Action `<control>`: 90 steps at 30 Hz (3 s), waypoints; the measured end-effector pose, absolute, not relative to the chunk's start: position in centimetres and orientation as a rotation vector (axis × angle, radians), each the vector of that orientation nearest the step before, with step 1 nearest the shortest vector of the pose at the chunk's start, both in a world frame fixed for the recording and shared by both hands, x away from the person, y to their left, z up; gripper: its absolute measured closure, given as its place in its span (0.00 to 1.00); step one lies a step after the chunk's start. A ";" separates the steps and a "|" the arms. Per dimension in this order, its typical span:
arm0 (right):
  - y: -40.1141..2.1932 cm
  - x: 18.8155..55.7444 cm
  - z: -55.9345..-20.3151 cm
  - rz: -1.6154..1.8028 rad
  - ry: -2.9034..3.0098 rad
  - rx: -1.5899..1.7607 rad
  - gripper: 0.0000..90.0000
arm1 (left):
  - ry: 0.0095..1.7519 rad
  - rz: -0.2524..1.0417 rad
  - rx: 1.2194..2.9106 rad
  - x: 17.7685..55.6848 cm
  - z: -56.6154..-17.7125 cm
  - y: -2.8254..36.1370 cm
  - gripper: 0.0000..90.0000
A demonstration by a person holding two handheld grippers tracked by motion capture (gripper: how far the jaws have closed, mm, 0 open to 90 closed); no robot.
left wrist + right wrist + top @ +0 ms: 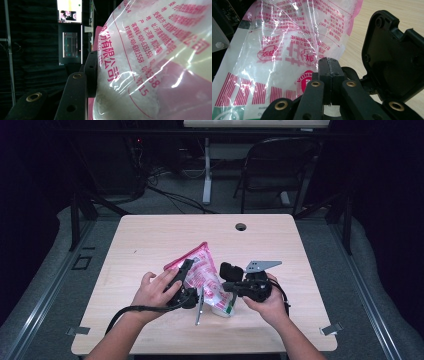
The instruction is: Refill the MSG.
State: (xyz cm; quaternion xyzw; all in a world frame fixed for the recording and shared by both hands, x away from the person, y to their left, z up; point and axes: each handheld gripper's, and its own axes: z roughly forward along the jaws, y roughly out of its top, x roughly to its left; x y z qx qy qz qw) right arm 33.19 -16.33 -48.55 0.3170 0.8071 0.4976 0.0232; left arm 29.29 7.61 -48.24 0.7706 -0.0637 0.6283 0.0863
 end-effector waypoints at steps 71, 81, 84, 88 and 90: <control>-16.4 33.2 -48.6 1.542 2.495 0.984 1.00 | -0.210 1.888 2.293 29.2 -48.0 7.4 0.72; -16.4 33.2 -48.6 1.543 2.494 0.985 1.00 | -0.214 1.892 2.290 29.2 -48.0 7.4 0.72; -16.4 33.2 -48.6 1.543 2.494 0.984 1.00 | -0.214 1.893 2.290 29.2 -48.0 7.4 0.72; -16.4 33.3 -48.6 1.546 2.492 0.986 1.00 | -0.215 1.895 2.288 29.2 -48.0 7.4 0.72; -16.4 33.3 -48.6 1.545 2.492 0.985 1.00 | -0.221 1.901 2.285 29.2 -47.9 7.4 0.72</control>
